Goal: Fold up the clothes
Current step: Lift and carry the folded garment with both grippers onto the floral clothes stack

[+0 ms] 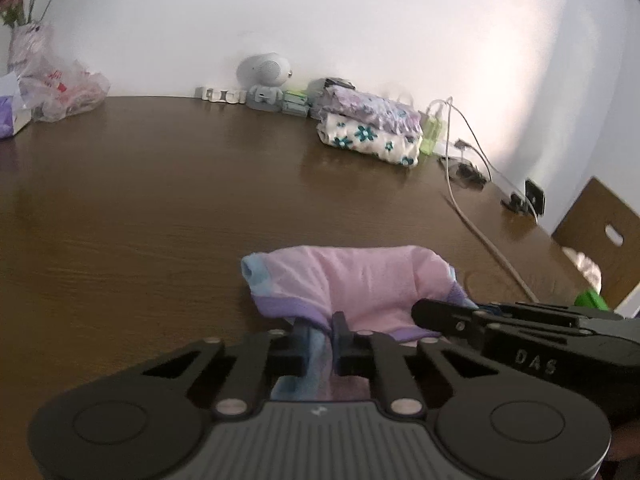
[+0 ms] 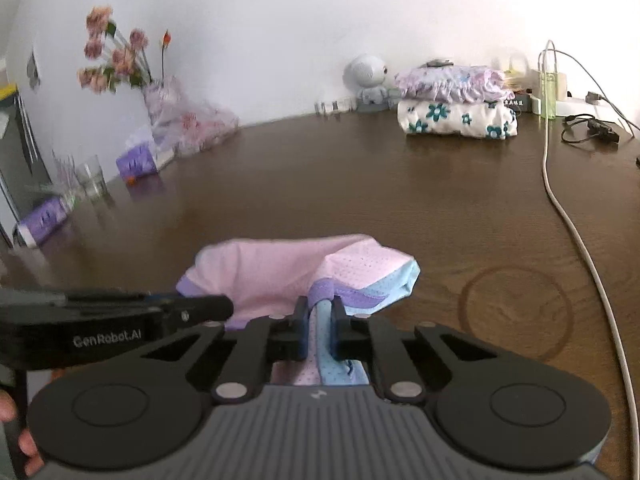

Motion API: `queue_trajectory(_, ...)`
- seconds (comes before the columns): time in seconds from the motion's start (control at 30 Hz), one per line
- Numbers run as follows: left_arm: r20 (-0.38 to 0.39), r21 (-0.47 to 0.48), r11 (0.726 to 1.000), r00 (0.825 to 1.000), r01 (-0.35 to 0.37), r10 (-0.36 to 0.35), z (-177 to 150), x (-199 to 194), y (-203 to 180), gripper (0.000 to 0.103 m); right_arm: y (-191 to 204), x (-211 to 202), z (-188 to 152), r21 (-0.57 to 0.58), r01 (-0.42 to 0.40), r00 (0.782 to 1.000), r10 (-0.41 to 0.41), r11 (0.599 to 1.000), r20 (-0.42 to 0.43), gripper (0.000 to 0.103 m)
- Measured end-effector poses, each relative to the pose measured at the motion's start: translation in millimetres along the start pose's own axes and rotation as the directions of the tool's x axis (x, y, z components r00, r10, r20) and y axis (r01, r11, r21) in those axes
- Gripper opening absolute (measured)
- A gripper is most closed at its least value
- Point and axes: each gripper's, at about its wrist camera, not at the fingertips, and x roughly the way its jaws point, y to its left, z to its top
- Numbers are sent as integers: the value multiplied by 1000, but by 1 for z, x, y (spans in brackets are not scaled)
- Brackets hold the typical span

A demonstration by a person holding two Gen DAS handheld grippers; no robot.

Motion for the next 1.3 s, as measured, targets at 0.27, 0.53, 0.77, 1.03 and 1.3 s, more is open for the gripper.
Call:
queue_trajectory(0.27, 144, 45, 999, 989, 26, -32, 59, -15, -15, 7, 6, -20, 53, -56, 23, 987, -14, 998, 160, 9)
queue_trajectory(0.53, 202, 137, 986, 971, 99, -126, 160, 1, -44, 7, -10, -34, 136, -70, 99, 947, -72, 993, 313, 9)
queue_trajectory(0.77, 200, 162, 971, 957, 177, -208, 272, 73, -82, 7, -58, -14, 240, -69, 198, 925, -163, 978, 344, 9)
queue_trajectory(1.03, 166, 180, 965, 961, 192, -222, 331, 181, -89, 7, -126, 68, 308, -41, 237, 944, -220, 971, 248, 9)
queue_trajectory(1.3, 108, 151, 973, 975, 177, -194, 310, 267, -59, 6, -180, 164, 303, -15, 220, 969, -216, 975, 122, 9)
